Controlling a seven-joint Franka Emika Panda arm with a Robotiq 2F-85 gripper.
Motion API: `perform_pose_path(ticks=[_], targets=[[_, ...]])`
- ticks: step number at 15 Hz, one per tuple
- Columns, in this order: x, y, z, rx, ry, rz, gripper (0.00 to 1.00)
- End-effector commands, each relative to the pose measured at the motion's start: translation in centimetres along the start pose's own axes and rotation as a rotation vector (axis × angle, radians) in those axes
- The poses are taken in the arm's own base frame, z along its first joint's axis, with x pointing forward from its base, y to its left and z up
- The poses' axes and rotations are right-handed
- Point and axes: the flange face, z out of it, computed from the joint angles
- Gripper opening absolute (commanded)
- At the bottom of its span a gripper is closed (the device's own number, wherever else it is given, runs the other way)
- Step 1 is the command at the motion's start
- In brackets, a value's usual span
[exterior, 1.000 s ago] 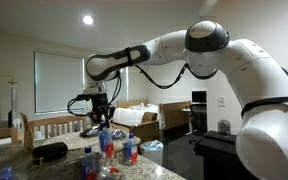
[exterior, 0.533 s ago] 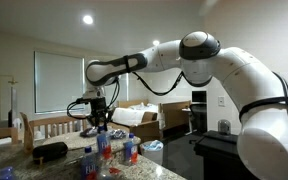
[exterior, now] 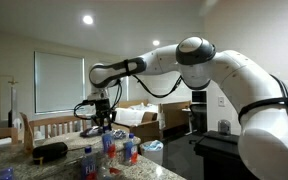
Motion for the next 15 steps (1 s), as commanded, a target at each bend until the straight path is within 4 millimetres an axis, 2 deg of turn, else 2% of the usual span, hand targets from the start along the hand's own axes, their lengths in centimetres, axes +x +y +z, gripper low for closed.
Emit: perform_pose_path(ticks=[1,5,9,11,15], targets=[[-0.9,-0.2,1.0,0.004,0.031,0.014,0.13],[-1.5,0.1,3.0,0.011,0.064,-0.005,0.13],[-0.8,1.1,4.4,0.027,0.097,-0.073,0.13],[-0.6,1.2,4.5,0.035,0.093,-0.091,0.13],[-0.8,-0.1,3.6,0.024,0.063,-0.080,0.13]])
